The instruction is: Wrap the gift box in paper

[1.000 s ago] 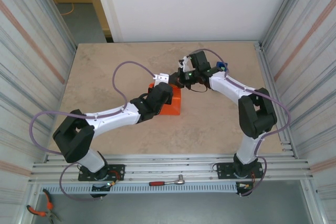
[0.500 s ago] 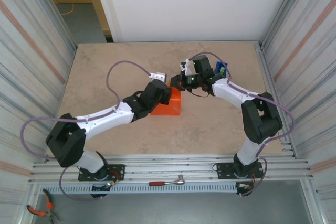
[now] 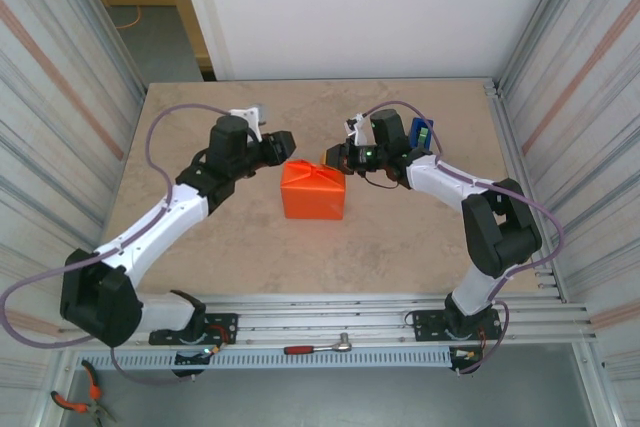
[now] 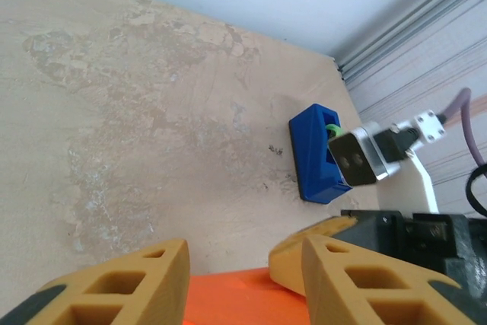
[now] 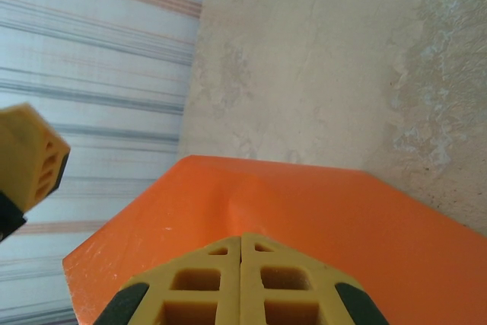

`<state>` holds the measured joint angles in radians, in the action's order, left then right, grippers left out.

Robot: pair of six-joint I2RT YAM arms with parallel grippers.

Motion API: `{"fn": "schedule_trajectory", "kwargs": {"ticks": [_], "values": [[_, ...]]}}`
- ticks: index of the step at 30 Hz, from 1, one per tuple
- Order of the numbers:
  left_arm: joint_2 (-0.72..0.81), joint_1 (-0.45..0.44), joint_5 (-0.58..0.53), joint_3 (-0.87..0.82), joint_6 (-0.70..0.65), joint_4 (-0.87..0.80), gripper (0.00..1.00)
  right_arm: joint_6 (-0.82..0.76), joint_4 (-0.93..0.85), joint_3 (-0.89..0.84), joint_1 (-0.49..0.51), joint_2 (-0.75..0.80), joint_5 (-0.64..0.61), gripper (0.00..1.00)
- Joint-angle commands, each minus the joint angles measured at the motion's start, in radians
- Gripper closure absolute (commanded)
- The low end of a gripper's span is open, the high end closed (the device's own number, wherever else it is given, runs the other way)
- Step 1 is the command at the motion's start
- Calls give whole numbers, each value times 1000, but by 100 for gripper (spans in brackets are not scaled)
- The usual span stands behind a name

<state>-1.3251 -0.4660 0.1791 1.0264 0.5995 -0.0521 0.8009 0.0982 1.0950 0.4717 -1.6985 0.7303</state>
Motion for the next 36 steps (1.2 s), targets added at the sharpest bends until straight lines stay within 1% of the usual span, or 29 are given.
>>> {"fn": "schedule_trajectory", "kwargs": {"ticks": [1, 6, 9, 15, 20, 29, 36], "values": [[-92, 47, 129, 87, -37, -66, 63, -3, -170, -62, 1, -22, -37, 100], [-264, 90, 235, 265, -153, -254, 84, 4, -164, -66, 2, -27, -34, 100], [-350, 93, 300, 358, -216, -354, 90, -4, -169, -70, 5, -29, -36, 100], [-482, 91, 405, 489, -279, -500, 95, -7, -176, -78, 4, -19, -41, 100], [-515, 86, 454, 541, -325, -600, 98, -15, -197, -67, 4, -11, -49, 100], [-448, 84, 497, 471, -353, -618, 100, -16, -204, -69, 2, -15, -60, 100], [-402, 84, 483, 443, -361, -614, 100, -14, -205, -73, 5, -16, -64, 100]]}}
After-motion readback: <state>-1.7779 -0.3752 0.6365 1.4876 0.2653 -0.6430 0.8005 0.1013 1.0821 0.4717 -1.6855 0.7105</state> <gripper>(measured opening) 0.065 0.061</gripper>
